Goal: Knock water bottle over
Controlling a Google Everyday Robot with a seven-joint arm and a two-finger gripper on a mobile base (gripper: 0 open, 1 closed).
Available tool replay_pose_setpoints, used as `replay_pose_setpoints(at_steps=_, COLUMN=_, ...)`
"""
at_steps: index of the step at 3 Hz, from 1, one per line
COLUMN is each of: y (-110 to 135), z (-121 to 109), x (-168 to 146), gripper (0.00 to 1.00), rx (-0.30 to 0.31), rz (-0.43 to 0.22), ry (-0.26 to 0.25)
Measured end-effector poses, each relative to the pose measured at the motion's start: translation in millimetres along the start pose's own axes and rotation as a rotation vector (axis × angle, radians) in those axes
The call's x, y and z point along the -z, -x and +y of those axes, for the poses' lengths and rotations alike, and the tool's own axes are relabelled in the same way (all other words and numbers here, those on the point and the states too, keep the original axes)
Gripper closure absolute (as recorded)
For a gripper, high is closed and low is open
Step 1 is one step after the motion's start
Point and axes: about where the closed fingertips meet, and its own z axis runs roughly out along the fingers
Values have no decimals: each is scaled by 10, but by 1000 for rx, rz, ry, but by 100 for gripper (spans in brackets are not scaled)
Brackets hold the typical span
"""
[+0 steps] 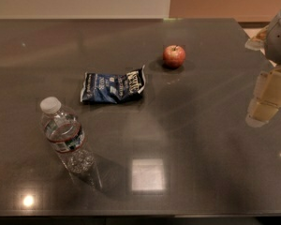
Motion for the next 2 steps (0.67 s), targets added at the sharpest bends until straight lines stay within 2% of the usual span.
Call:
replay_pose_setpoints(at_steps=1, y=0, z=0, x=0, gripper=0, rx=0, rz=0, ry=0)
replay_pose_setpoints(at_steps=2, y=55, z=-9, x=18, gripper=0, rx=5, rz=-29, ry=8)
